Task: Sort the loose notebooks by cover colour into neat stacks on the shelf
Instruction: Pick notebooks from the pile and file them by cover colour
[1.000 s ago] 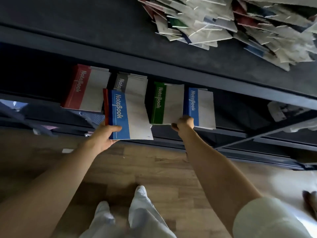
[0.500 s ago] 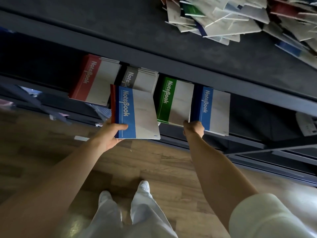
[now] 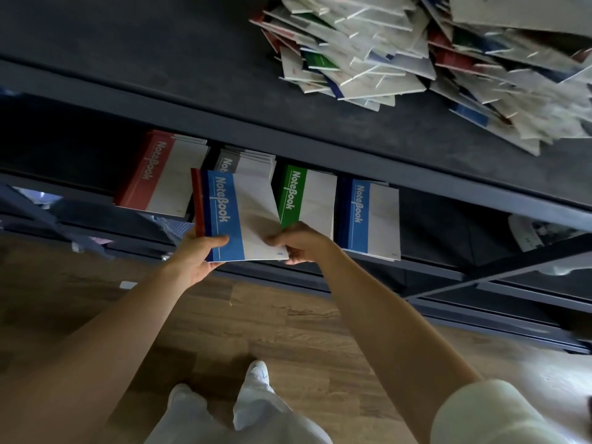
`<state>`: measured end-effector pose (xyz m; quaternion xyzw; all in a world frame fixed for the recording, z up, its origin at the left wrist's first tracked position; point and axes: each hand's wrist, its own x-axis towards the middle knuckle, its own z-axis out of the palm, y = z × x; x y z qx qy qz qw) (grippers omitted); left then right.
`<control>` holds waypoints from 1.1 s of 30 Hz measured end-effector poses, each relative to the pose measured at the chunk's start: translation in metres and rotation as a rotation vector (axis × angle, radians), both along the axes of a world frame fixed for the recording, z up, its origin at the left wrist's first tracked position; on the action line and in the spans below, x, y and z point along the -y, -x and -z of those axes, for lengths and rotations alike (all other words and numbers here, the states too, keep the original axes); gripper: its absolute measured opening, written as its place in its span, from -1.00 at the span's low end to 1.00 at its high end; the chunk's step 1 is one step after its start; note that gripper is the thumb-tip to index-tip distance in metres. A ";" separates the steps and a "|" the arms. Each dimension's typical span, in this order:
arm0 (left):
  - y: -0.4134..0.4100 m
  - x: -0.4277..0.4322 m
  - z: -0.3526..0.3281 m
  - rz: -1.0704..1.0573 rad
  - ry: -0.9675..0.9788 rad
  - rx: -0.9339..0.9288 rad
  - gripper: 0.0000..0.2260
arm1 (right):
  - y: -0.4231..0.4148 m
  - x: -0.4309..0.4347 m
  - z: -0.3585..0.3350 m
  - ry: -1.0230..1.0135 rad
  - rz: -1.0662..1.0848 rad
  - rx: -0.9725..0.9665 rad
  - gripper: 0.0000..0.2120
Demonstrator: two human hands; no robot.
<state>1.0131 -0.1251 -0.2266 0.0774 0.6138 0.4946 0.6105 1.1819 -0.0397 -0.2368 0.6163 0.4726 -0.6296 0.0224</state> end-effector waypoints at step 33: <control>-0.039 -0.020 0.017 0.469 -0.042 -0.081 -0.52 | -0.057 0.049 0.000 -0.278 0.392 0.117 -0.65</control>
